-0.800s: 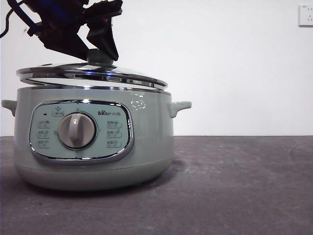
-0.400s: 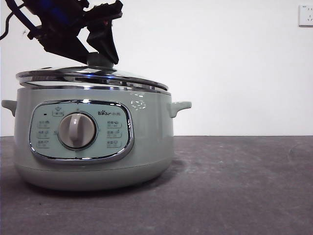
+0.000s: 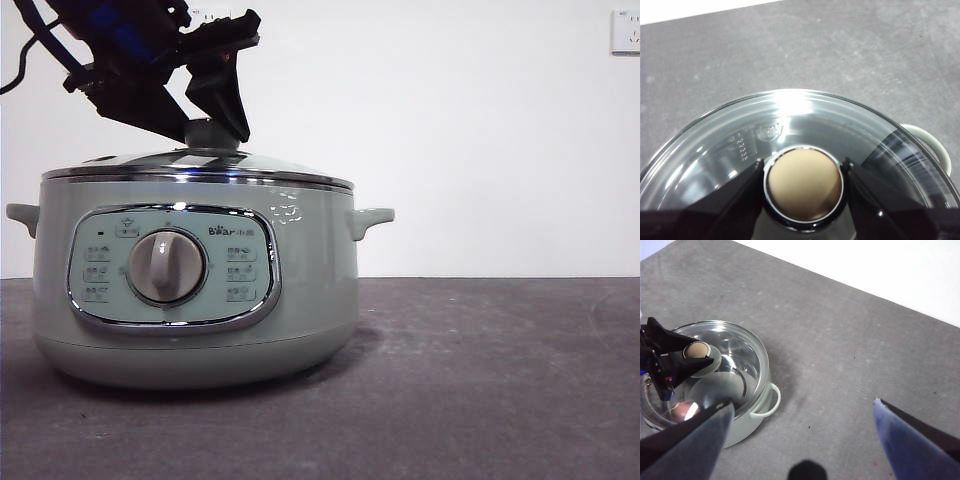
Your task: Pick up the egg,open the lid,put the egg in the pot,close the lid
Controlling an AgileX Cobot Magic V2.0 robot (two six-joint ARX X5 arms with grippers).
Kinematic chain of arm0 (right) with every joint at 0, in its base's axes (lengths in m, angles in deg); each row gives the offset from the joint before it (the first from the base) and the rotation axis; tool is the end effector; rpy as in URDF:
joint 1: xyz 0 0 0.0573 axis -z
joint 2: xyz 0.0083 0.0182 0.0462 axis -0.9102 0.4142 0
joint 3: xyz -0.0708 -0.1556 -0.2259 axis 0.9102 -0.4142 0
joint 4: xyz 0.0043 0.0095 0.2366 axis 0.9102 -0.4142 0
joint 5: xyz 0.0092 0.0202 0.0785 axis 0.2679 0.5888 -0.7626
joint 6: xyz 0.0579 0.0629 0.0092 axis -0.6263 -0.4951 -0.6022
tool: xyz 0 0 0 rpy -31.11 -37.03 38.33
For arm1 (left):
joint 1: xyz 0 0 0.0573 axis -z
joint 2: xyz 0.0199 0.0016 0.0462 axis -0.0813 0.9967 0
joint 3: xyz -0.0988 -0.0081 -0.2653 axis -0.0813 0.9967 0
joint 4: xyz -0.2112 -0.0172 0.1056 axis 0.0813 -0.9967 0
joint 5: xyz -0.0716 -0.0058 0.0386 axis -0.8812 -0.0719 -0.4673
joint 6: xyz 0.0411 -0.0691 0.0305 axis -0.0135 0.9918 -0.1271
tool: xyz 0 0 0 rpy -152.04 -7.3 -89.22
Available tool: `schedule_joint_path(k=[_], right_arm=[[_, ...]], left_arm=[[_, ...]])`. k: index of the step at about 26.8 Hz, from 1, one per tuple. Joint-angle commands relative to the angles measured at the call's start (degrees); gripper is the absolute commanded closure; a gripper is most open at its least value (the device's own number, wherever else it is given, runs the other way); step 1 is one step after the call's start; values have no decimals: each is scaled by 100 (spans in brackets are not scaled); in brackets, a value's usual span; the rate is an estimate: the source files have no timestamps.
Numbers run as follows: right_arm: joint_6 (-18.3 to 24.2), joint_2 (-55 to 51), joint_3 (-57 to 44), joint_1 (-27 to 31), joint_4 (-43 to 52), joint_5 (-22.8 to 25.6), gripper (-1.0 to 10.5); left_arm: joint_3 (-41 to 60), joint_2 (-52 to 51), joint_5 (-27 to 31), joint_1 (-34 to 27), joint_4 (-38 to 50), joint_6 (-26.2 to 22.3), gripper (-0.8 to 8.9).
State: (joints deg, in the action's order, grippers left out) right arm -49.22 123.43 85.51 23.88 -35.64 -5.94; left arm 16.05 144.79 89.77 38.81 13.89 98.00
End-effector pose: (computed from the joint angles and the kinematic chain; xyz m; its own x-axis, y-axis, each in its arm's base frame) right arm 0.1584 0.1148 0.4752 0.7794 0.3364 -0.5285 -0.4673 0.8740 -0.1329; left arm 0.2582 -0.1628 0.2791 0.7946 -0.3700 -0.4814 0.3931 0.9178 -0.0565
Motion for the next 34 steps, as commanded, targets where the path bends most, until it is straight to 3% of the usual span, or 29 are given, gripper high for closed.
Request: schedule_joint_path(k=[1,6,10,12,26,34], right_arm=[[-79,-13,-2,2,13,13,478],[-81,-11,-2,2,15,13,478],[-116,-11,-2,2,15,11,478],[-116,-11,-2,2,13,11,478],[-254,-13,-46,2,-197,7,480],[-387,-339,-1010,2,81,-15,556]], left_arm=[[11,107,-68,59,-286,-42,822],[11,107,-59,-4,-540,-46,798],[11,107,-55,-15,-538,-44,485],[0,107,-52,-15,-496,-46,403],[-457,-671,-81,-9,-660,-61,405],[-529,-1950,-238,109,-1333,-57,409]])
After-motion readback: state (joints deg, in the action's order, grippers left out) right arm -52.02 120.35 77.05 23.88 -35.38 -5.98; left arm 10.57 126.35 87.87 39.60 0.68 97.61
